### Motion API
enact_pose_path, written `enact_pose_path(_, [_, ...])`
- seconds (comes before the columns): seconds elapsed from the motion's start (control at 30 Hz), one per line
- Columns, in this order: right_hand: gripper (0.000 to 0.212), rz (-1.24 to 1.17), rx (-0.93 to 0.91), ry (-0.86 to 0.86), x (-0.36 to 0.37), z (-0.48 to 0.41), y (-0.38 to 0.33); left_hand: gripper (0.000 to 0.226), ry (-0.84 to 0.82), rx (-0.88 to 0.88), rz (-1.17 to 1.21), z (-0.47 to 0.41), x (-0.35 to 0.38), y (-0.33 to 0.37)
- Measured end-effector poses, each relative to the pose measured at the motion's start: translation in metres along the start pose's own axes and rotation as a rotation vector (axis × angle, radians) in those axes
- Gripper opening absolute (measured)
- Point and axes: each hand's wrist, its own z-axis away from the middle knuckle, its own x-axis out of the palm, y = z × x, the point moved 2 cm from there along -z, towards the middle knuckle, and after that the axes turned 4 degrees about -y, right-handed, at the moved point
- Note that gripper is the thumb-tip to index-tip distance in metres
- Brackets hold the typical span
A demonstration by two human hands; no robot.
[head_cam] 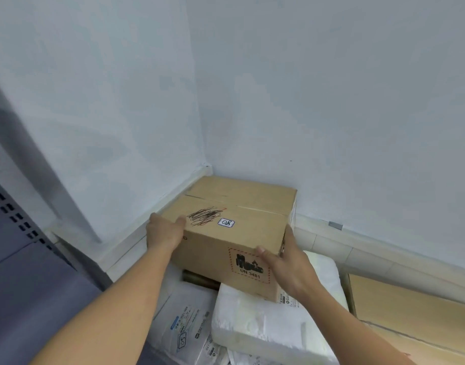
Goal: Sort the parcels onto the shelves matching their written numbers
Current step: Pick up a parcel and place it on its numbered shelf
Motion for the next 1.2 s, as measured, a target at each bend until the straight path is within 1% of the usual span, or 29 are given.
enact_pose_path(0.13, [0.066,-0.027,0.053,-0.027,-0.004,0.001,0.006,0.061,-0.052,-0.025,0.069,-0.007,-0.002,-0.004])
enact_pose_path(0.2, [0.061,-0.092,0.097,-0.034,-0.007,0.000,0.008,0.050,-0.079,-0.025,0.091,-0.005,-0.006,-0.003])
enact_pose_path(0.23, [0.058,-0.132,0.122,-0.038,-0.008,0.000,0.008,0.049,-0.086,-0.021,0.101,-0.004,-0.008,-0.003])
enact_pose_path(0.33, [0.048,-0.220,0.157,-0.024,-0.012,0.002,0.012,0.067,-0.099,-0.021,0.080,0.003,-0.013,-0.001])
enact_pose_path(0.43, [0.043,-0.273,0.136,0.024,-0.018,0.009,0.016,0.065,-0.080,0.012,0.083,0.019,-0.016,0.002])
enact_pose_path(0.6, [0.035,-0.340,0.104,0.033,-0.035,0.037,0.016,0.070,-0.051,0.055,0.070,0.053,-0.024,0.008])
enact_pose_path(0.73, [0.042,-0.384,0.044,0.064,-0.056,0.064,0.014,0.072,-0.012,0.117,0.116,0.095,-0.031,0.016])
enact_pose_path(0.83, [0.046,-0.421,0.004,0.091,-0.075,0.090,0.012,0.057,0.004,0.157,0.196,0.129,-0.034,0.016])
enact_pose_path(0.9, [0.050,-0.456,-0.025,0.096,-0.087,0.109,0.011,0.055,0.014,0.186,0.246,0.151,-0.036,0.015])
enact_pose_path(0.97, [0.054,-0.469,-0.060,0.101,-0.097,0.128,0.012,0.063,0.010,0.210,0.292,0.173,-0.041,0.013])
enact_pose_path(1.07, [0.058,-0.499,-0.107,0.102,-0.110,0.155,0.012,0.095,-0.043,0.223,0.324,0.201,-0.050,0.005])
enact_pose_path(1.1, [0.058,-0.501,-0.123,0.099,-0.113,0.164,0.011,0.097,-0.067,0.234,0.327,0.207,-0.052,0.001])
enact_pose_path(1.13, [0.058,-0.496,-0.137,0.090,-0.117,0.173,0.011,0.090,-0.097,0.243,0.321,0.214,-0.054,-0.002])
enact_pose_path(1.2, [0.057,-0.466,-0.165,0.068,-0.123,0.189,0.011,0.062,-0.159,0.247,0.296,0.230,-0.058,-0.007])
